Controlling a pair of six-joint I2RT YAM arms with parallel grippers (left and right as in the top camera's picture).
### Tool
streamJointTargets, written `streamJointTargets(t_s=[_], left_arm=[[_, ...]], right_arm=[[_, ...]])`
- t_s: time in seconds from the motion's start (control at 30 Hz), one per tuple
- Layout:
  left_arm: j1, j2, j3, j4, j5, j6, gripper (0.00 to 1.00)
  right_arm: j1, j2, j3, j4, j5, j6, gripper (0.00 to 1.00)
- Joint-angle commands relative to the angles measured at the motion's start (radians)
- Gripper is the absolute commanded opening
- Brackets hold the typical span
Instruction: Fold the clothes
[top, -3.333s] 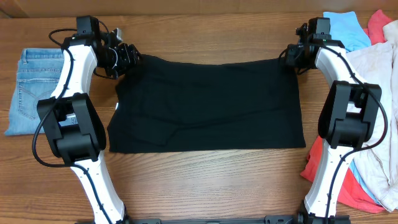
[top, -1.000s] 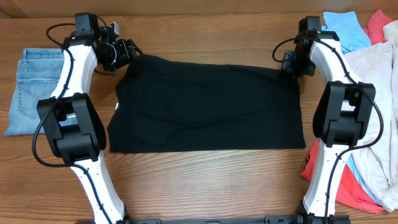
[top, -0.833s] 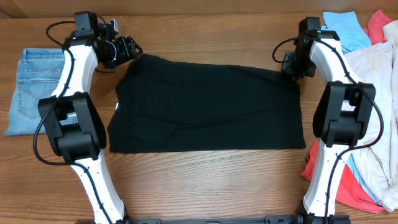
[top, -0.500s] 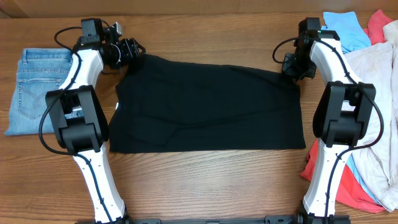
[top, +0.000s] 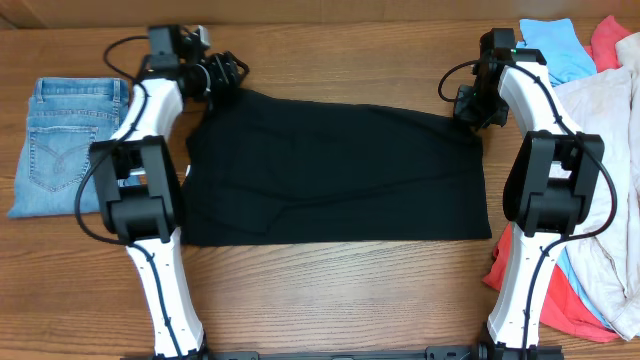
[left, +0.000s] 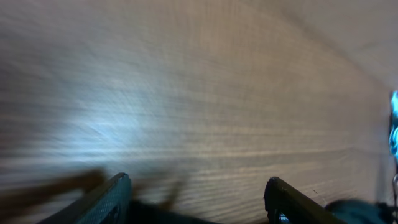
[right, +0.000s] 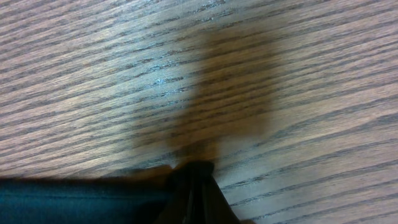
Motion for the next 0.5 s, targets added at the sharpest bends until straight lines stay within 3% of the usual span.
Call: streamJointTargets(t_s=[0.0, 0.1, 0.17, 0.3, 0.47], left_arm=[[-0.028, 0.060, 0.014, -0.031, 0.011, -0.014, 0.71], [-0.031, 0.069, 0.014, -0.054, 0.009, -0.012, 0.70], [-0.030, 0.068, 0.014, -0.059, 0.013, -0.011, 0.63], [-0.021, 0.068, 0.031, -0.064, 0.056, -0.015, 0.27], [-0.004, 0.068, 0.119, -0.144, 0.071, -0.011, 0.07]], right_arm=[[-0.004, 0.006, -0.005, -0.016, 0.021, 0.001, 0.04], [-0.004, 0.006, -0.005, -0.016, 0.021, 0.000, 0.04], [-0.004, 0.006, -0.005, -0.016, 0.021, 0.000, 0.04], [-0.004, 0.006, -0.005, -0.018, 0.021, 0.000, 0.04], [-0.004, 0.006, -0.005, -0.021, 0.021, 0.001, 0.04]])
